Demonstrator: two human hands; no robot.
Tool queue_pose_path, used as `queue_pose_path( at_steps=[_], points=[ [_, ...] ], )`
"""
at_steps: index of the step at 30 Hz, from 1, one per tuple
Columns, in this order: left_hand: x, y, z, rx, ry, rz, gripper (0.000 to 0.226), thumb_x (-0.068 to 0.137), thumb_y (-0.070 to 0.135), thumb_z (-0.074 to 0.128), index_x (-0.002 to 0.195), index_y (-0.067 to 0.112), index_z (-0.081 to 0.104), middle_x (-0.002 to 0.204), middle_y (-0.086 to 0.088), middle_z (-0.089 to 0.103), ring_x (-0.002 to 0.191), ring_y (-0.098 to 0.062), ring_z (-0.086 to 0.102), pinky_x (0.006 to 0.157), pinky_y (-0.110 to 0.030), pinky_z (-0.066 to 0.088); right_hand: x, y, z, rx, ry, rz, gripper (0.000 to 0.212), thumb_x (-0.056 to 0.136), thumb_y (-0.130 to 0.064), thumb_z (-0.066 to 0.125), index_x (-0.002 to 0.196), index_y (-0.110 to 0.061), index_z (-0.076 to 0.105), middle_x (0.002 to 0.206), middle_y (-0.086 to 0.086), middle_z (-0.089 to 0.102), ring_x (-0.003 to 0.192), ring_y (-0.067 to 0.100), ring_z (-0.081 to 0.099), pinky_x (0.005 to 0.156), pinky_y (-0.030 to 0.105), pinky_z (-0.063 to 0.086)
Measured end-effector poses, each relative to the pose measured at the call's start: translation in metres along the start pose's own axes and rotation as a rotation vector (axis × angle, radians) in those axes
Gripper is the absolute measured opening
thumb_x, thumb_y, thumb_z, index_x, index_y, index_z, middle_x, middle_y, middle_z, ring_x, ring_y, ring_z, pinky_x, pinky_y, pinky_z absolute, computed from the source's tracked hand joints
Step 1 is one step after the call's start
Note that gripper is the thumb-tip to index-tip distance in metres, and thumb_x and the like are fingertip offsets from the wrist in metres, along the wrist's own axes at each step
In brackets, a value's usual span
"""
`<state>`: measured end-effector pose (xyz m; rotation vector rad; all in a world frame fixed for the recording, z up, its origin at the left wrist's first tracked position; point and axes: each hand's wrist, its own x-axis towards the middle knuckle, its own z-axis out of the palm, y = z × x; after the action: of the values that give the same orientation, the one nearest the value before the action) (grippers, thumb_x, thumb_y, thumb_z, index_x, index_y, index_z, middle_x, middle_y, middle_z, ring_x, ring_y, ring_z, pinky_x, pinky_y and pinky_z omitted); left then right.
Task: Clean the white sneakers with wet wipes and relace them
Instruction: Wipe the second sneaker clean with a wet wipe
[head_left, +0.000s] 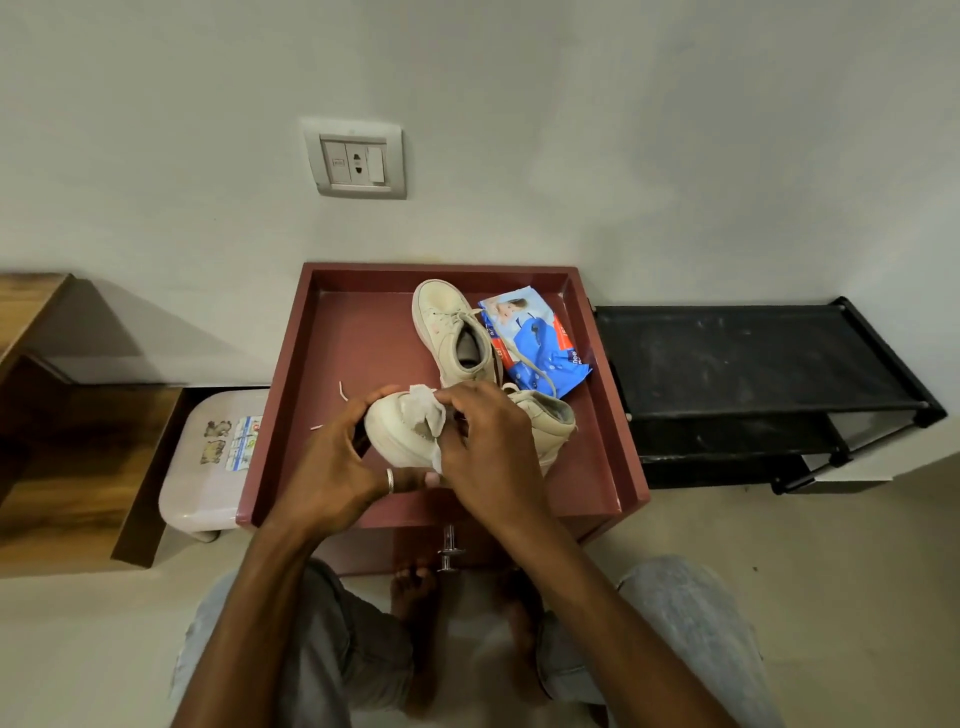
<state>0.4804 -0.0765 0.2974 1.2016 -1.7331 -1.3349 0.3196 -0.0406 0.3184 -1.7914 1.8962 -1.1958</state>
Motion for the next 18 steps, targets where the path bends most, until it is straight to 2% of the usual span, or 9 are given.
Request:
queue_pose_path(
  at_steps=[3,6,8,11,14,18],
  points=[
    [-0.005,-0.003,-0.001,0.001,0.012,0.007,0.092,0.053,0.015,0.095,0.134,0.026,0.054,0.121,0.015,0.068,0.111,0.001,0.066,0.086,-0.009,0.051,-0.001,-0.007,0.001,0.035,0.006,-0.045,0.021,0.086,-0.003,0.063,0.104,-0.009,0.073,0.101,0.003,0.07,0.092,0.015,0.064,0.08,0.028,0.052],
    [-0.007,-0.01,-0.009,0.035,0.02,-0.002,0.09,0.059,0.0,0.094,0.136,0.024,0.055,0.12,0.012,0.07,0.111,0.0,0.066,0.088,-0.013,0.054,-0.011,-0.015,-0.002,0.111,-0.085,-0.095,0.026,0.08,0.002,0.061,0.099,-0.009,0.075,0.101,0.004,0.072,0.093,0.015,0.066,0.085,0.025,0.052],
    [-0.008,-0.012,-0.014,0.046,0.013,-0.016,0.092,0.055,0.009,0.097,0.135,0.025,0.056,0.116,0.014,0.072,0.109,0.002,0.066,0.091,-0.014,0.054,-0.014,-0.008,-0.004,0.077,-0.136,-0.08,0.028,0.075,-0.005,0.058,0.095,-0.011,0.077,0.099,0.003,0.073,0.094,0.016,0.067,0.086,0.03,0.053],
    [-0.008,-0.011,-0.013,0.027,-0.002,-0.025,0.096,0.048,0.025,0.098,0.134,0.027,0.056,0.119,0.023,0.068,0.109,0.0,0.067,0.087,-0.013,0.054,-0.007,0.004,-0.002,-0.045,-0.109,0.002,0.034,0.073,-0.015,0.053,0.097,-0.011,0.077,0.097,0.004,0.072,0.088,0.019,0.068,0.079,0.035,0.056],
    [-0.008,-0.012,-0.011,0.023,-0.007,-0.006,0.096,0.045,0.031,0.096,0.133,0.028,0.057,0.118,0.025,0.068,0.109,0.0,0.067,0.086,-0.012,0.053,-0.004,-0.01,0.01,-0.083,-0.1,-0.042,0.034,0.074,-0.004,0.055,0.102,-0.007,0.074,0.097,0.008,0.07,0.086,0.024,0.066,0.075,0.036,0.056],
    [-0.01,-0.017,-0.019,0.021,-0.012,0.006,0.099,0.044,0.034,0.101,0.132,0.032,0.055,0.122,0.022,0.068,0.114,-0.003,0.066,0.089,-0.01,0.051,-0.007,-0.018,0.005,0.06,-0.153,-0.089,0.03,0.075,0.0,0.058,0.096,-0.01,0.077,0.099,0.004,0.074,0.093,0.017,0.068,0.086,0.029,0.053]
  ],
)
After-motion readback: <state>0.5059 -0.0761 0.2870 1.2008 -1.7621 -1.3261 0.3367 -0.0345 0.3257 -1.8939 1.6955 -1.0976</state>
